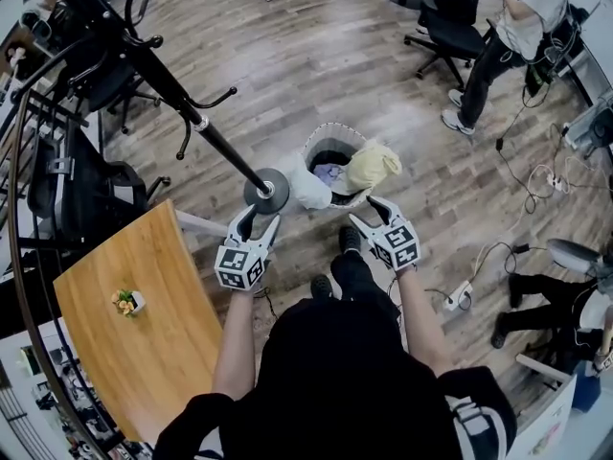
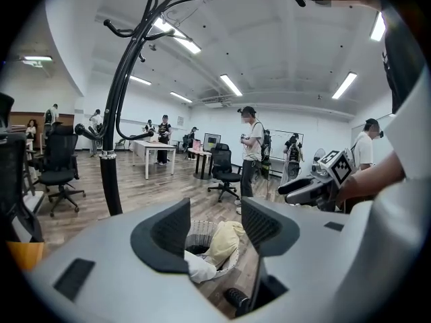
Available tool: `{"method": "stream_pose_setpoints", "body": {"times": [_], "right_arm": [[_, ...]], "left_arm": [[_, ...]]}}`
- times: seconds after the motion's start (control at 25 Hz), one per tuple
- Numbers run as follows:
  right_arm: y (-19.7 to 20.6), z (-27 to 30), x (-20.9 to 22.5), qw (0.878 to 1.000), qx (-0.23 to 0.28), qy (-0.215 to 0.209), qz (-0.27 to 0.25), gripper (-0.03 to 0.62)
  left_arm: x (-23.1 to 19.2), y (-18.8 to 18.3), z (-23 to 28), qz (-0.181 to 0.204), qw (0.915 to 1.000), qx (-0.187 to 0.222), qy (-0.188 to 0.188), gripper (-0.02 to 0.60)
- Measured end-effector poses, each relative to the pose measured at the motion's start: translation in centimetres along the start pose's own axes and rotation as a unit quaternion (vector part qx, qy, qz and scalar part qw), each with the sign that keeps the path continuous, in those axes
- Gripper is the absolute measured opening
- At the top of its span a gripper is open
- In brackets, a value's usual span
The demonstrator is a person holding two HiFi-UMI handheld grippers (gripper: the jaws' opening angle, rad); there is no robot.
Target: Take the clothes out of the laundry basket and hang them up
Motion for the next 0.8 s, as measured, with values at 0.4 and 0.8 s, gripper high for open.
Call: {"method": "stream_pose_setpoints", "body": {"times": [0.4, 0.8], "right_arm": [[-0.5, 2.6, 3.2, 1.0, -0.014, -0.008, 0.009, 0.272], [-1.2, 5.6, 7.1, 0.999, -0.032, -0.023, 0.007, 0.272]], "left_arm": [[-1.6, 0.1, 4.0, -0.019, 0.9998, -0.01, -0.006, 0.236], [-3.5, -0.9, 8.5, -0.03, 0.9993, -0.012, -0.017, 0.236]]}}
Point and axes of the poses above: the fingertips, and each gripper's own axes: z forward along the fingers, x to its right, y out of its underside, the point moved 3 cm from there along -z, backward along the fingers, and after that the axes turned 7 degrees about y, right-handed, at the moved point
